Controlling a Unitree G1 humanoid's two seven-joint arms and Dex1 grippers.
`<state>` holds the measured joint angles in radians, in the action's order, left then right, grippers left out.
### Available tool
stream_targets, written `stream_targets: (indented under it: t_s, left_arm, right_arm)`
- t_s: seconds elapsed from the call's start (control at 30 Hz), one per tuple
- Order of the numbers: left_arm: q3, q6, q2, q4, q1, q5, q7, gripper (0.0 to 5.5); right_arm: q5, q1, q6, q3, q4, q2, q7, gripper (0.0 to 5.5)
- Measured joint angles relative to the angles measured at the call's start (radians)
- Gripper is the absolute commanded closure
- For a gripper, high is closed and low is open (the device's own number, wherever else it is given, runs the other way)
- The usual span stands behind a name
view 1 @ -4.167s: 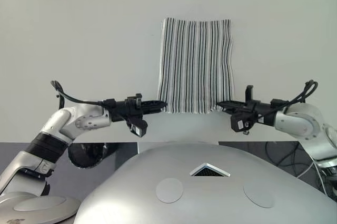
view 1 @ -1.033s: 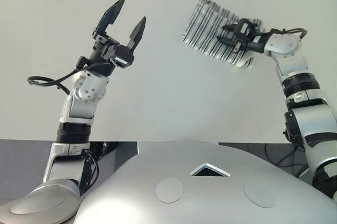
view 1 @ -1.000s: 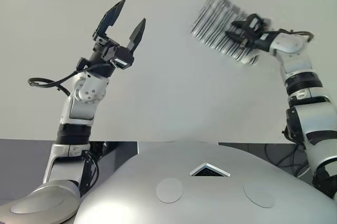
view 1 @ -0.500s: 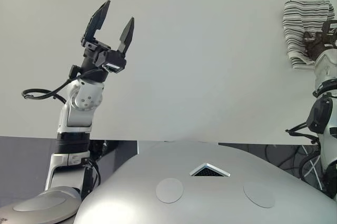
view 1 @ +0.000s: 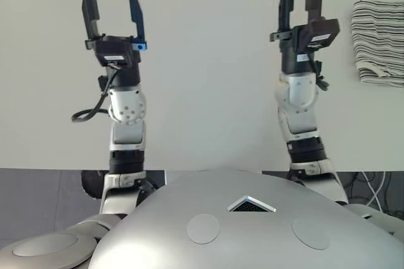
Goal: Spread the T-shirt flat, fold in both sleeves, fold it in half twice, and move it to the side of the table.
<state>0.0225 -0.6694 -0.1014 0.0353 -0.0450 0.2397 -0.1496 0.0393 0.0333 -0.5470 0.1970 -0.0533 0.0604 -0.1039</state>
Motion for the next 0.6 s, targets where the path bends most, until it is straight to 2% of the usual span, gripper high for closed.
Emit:
stream_targets:
  t_s: [0.27,0.5,0.6]
  left_arm:
    - [0.0,-0.091,-0.002,-0.069,0.011,0.006,-0.013,2.7]
    - [-0.013,-0.102,-0.012,-0.031,0.011,0.004,0.015,2.7]
    - [-0.022,-0.102,-0.006,-0.031,0.011,0.004,0.016,2.66]
  right_arm:
    - [0.079,-0.013,-0.093,-0.029,-0.012,-0.029,-0.012,3.77]
    - [0.083,-0.029,-0.096,-0.04,-0.004,-0.032,0.006,3.77]
    - [0.08,-0.026,-0.101,-0.041,-0.001,-0.029,0.029,3.3]
